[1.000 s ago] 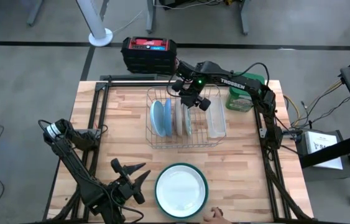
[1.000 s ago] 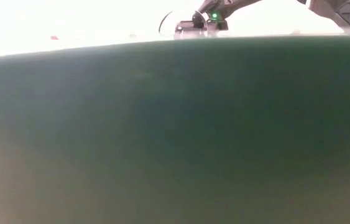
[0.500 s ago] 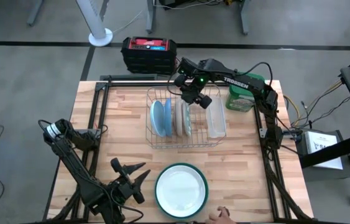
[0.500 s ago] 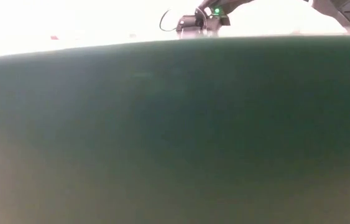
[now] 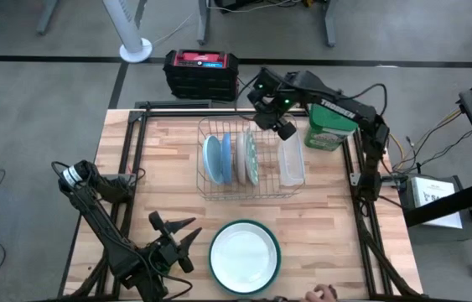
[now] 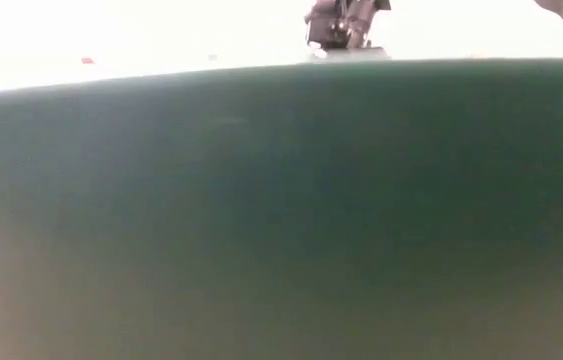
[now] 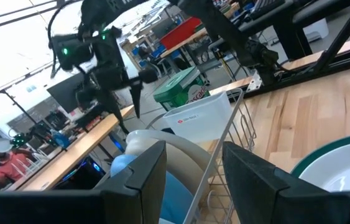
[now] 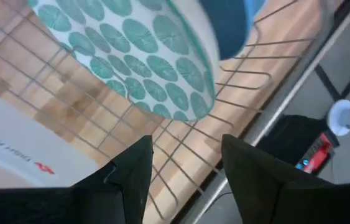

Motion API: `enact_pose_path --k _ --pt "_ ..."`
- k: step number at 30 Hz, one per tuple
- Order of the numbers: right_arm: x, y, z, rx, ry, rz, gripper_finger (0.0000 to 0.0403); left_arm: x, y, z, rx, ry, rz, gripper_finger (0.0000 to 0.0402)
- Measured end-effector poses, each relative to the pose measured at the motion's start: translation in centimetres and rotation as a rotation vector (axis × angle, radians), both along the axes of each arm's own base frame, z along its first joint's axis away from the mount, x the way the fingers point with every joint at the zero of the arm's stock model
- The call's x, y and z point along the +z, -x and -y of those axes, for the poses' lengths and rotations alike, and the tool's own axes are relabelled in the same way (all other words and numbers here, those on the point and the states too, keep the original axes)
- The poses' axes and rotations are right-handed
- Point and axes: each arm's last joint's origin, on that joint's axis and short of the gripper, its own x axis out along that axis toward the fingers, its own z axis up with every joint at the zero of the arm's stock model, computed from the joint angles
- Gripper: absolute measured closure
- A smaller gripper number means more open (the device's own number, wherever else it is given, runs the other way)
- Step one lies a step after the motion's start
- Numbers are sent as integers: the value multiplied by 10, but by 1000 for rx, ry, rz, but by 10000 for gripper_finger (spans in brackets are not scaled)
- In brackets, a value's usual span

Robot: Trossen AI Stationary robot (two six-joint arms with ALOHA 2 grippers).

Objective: Sort dishes
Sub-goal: Put the green patterned plate in the dish rack

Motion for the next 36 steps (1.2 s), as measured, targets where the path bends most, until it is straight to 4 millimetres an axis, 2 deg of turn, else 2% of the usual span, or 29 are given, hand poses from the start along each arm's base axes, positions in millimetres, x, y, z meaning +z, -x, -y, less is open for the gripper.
enact_pose_path --k 6,9,12,16,26,31,36 --pt "31 16 -7 -136 -25 124 252 0 0 0 0 2 2 255" --pt "44 19 -11 -207 -110 228 283 0 0 0 0 4 3 255" --pt "49 19 -13 -163 -245 293 328 0 -1 1 1 16 12 255" --pt "40 16 -19 -42 -367 303 393 0 -1 1 1 47 23 255" --pt "3 -5 -49 -5 -307 263 402 -2 -1 2 -1 126 4 255" --pt "-17 -14 -50 -115 -151 307 403 -2 -1 2 -1 134 -2 255" --pt "-23 -15 -50 -120 -134 353 403 -4 -1 2 -1 137 -1 255"
